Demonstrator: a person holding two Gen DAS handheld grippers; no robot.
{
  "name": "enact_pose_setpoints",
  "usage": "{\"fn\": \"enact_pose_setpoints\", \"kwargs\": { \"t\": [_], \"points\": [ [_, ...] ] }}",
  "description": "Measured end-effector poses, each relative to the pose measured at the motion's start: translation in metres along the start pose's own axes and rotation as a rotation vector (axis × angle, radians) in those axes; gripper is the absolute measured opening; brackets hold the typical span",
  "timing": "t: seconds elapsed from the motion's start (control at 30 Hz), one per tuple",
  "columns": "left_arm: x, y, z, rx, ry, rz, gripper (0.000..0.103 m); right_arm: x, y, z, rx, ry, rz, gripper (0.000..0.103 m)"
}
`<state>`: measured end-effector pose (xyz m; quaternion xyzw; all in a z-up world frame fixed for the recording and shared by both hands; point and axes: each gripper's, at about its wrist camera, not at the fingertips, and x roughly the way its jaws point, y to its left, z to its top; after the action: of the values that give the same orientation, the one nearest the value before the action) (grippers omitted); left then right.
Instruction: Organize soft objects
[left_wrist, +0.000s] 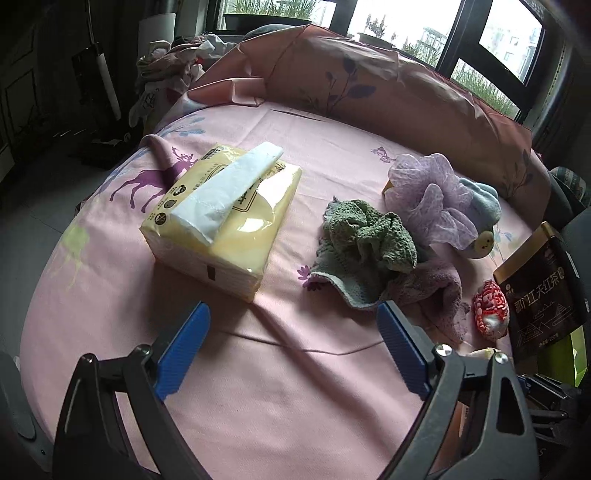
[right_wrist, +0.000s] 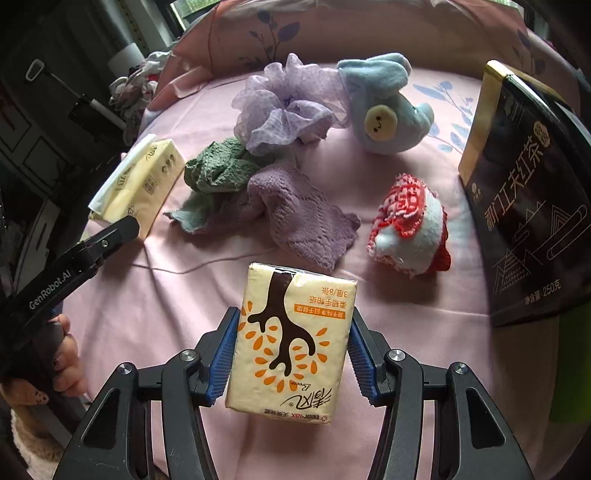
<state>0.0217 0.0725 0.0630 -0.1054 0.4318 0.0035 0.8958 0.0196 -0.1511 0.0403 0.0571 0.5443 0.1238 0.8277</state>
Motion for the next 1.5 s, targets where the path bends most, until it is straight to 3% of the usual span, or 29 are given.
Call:
{"fn": "enact_pose_setpoints", "kwargs": {
  "t": [0.1,0.23,0.47,0.6,0.8,1.03,1.2,1.5],
  "points": [
    [0.001,-0.008,-0.008,0.012,0.010,0.018,0.091,0.007,-0.007,-0.007,0.015,0.029,0.009,0.057],
    [-0.006,-0.025,-0.021,0.055,0.003,0.007,0.091,-0.001,-0.013,-0.011,0.009,0.019,0.051,0.075],
    [-0.015,-0.054,-0.043,0.076,0.071,-0.120,0.091,-0.044,-0.025,-0.015,0.023,-0.116,0.071,0.076],
    [-0.022,-0.065,-0.050,0.044,0.101,-0.198,0.091,-0.076,-0.037,-0.010,0.023,-0.242,0.057,0.076],
    [-0.030,-0.092,-0.067,0.095,0.116,-0.214,0.085,-0.088,-0.048,-0.016,-0.016,-0.270,0.040,0.075],
    [-0.016,-0.110,-0.083,0.113,0.173,-0.270,0.077,-0.064,-0.060,-0.029,0.026,-0.177,0.147,0.051],
    [-0.001,-0.116,-0.091,0.091,0.233,-0.298,0.071,-0.042,-0.055,-0.033,0.067,-0.110,0.239,0.050],
    [0.003,-0.122,-0.090,0.110,0.206,-0.303,0.055,-0.007,-0.052,-0.031,0.120,-0.026,0.312,0.050]
  ]
}}
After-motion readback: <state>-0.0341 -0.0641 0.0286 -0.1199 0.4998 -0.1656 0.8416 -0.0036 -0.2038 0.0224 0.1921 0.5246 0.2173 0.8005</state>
